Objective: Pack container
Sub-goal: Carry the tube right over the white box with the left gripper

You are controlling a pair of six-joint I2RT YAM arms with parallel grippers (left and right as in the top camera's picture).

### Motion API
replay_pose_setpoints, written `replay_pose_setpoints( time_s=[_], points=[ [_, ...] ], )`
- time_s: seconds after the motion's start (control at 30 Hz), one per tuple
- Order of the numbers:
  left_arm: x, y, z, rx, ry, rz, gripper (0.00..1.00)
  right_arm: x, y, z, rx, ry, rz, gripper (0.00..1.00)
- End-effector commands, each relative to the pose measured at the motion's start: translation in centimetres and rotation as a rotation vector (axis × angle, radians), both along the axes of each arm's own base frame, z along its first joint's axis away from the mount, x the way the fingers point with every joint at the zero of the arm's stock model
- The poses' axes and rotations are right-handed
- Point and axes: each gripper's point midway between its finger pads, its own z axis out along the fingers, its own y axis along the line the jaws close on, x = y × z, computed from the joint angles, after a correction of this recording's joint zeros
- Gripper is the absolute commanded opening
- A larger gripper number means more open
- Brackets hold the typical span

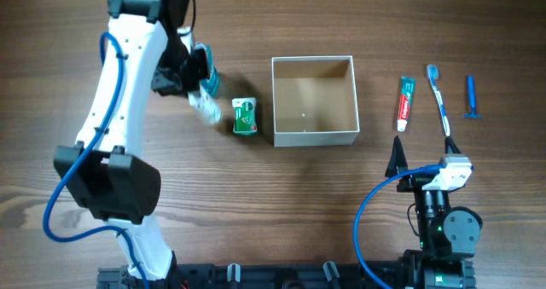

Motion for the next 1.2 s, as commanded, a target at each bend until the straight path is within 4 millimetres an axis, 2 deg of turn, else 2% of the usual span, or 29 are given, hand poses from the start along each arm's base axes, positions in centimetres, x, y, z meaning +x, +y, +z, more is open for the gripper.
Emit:
replay_pose_setpoints(
  time_s=[0.0,0.1,0.23,0.47,0.53,0.6,0.7,0.83,0.93,0.97,1.17],
  points=[
    [0.4,-0.7,5.8,-0.071,-0.185,-0.003,0.04,0.0,-0.1,0.0,0.013,-0.003,-0.011,1.00],
    [-0.3,-0.6,9.1,-0.085,-0.287,-0.006,0.04,0.0,-0.1,0.0,0.013,-0.003,-0.011,1.00],
    [-2.0,0.1,12.2,-0.075,-0.385,-0.003,0.04,0.0,-0.1,0.0,0.013,-0.003,-0.011,1.00],
    [-4.4,0.1,15.7,-0.115,-0.490,-0.010,0.04,0.0,-0.1,0.0,0.013,-0.003,-0.011,1.00],
    [-4.7,-0.4,16.4,-0.154,-0.513,-0.019,0.04,0.0,-0.1,0.0,0.013,-0.003,-0.011,1.00],
    [-4.4,-1.8,17.7,-0.230,-0.567,-0.046,0.04,0.0,-0.1,0.0,0.013,-0.003,-0.011,1.00],
    [-3.1,-3.7,19.2,-0.293,-0.648,-0.093,0.04,0.0,-0.1,0.0,0.013,-0.003,-0.011,1.00],
    [-0.7,-7.8,21.2,-0.346,-0.783,-0.190,0.04,0.0,-0.1,0.0,0.013,-0.003,-0.011,1.00],
    [0.9,-10.3,21.4,-0.355,-0.830,-0.210,0.04,0.0,-0.1,0.0,0.013,-0.003,-0.011,1.00],
    [1.8,-11.7,20.7,-0.332,-0.836,-0.208,0.04,0.0,-0.1,0.0,0.013,-0.003,-0.011,1.00],
    [3.9,-14.8,16.0,-0.253,-0.748,-0.165,0.04,0.0,-0.1,0.0,0.013,-0.003,-0.011,1.00]
  ],
)
